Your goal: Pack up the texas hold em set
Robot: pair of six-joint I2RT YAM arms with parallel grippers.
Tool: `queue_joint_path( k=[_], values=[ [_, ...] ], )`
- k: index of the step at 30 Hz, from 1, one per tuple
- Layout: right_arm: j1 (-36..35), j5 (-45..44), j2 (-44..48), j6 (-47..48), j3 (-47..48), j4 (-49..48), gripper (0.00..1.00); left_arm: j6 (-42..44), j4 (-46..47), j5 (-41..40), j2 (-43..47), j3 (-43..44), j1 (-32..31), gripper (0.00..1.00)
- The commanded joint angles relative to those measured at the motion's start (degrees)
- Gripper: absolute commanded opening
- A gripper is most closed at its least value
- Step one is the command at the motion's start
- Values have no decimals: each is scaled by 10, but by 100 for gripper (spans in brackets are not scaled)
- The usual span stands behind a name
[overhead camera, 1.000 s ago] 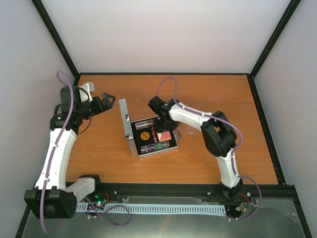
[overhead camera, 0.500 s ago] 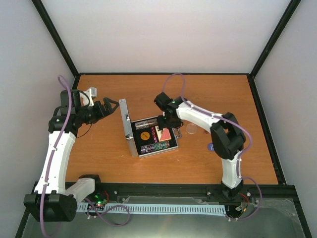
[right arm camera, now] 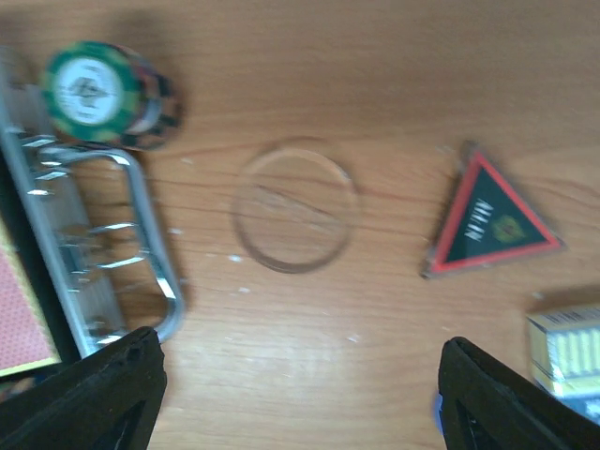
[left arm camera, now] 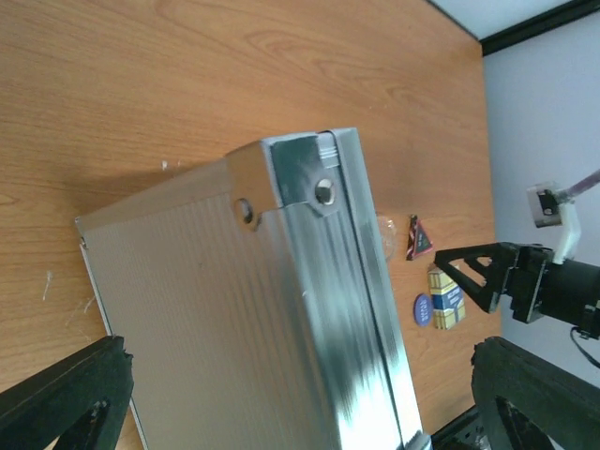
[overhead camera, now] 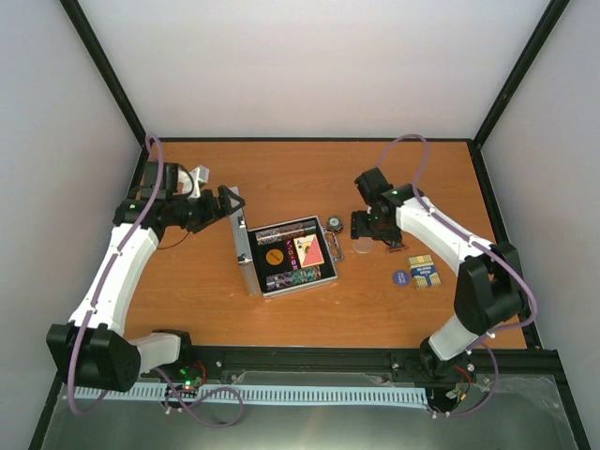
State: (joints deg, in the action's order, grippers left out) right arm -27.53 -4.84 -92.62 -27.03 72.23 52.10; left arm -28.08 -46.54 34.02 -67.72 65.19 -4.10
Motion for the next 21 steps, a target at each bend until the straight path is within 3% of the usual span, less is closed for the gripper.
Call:
queue_joint_path(
  k=[1, 15, 17, 21],
  values=[
    [40, -17, 52, -17, -48, 2, 80, -2, -11, -52, -21, 43, -36, 100],
    [127, -48, 138, -73, -157, 7, 85, 62, -33, -78, -58, 49, -47, 99],
    [164, -40, 147, -79, -174, 9, 86, 65, -30, -71, -57, 48, -47, 96],
    [234, -26, 169, -70, -211, 3, 88, 72, -22, -53, -59, 43, -47, 81]
  ],
)
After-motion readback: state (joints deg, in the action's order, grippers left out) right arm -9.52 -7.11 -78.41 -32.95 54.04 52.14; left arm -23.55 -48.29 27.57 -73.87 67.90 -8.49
